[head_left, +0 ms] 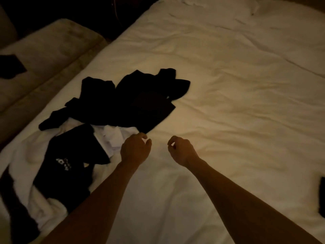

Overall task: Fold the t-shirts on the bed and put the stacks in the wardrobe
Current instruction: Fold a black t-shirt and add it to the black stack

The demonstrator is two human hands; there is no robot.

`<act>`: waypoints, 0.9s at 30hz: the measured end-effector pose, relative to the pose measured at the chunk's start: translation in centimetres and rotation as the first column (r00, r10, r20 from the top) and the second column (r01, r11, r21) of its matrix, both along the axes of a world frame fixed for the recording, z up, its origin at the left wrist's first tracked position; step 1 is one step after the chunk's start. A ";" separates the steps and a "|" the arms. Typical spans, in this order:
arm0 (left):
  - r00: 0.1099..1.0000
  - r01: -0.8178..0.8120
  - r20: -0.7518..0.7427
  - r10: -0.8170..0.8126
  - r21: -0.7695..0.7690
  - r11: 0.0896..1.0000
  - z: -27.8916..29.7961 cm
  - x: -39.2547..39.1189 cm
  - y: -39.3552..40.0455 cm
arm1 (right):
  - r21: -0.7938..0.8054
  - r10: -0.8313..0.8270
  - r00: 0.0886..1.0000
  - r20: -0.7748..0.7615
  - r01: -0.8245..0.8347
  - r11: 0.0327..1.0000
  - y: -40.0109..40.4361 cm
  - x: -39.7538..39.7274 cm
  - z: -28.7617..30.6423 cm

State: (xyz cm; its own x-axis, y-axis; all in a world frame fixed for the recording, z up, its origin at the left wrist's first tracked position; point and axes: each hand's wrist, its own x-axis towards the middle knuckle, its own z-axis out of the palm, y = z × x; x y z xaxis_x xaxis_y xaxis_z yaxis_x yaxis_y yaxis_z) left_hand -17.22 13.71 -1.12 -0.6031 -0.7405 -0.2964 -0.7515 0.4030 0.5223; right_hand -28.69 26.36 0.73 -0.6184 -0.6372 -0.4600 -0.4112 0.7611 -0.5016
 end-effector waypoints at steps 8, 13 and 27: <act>0.995 -0.025 -0.099 0.027 0.022 0.999 -2.7 0.1 -13.4 | 0.080 0.200 0.979 -0.046 -0.196 0.977 -12.1 0.2 -1.4; 0.996 0.051 -0.077 -0.044 0.095 0.994 -5.5 -2.7 -18.8 | 0.072 0.253 0.962 -0.107 -0.246 0.967 -18.1 -2.3 -2.1; 0.981 0.098 -0.157 -0.111 -0.088 0.991 -7.4 -7.1 -18.8 | 0.265 0.444 0.867 -0.228 -0.384 0.885 -22.8 -6.9 -5.7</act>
State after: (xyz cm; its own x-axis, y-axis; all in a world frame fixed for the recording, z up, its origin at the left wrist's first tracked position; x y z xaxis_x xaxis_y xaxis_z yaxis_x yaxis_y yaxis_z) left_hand -24.33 -5.04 -8.47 -0.7133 -0.6884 -0.1316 -0.6119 0.5201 0.5959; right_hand -35.63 3.55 -4.99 -0.4381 -0.7728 -0.4592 -0.8084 0.5621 -0.1746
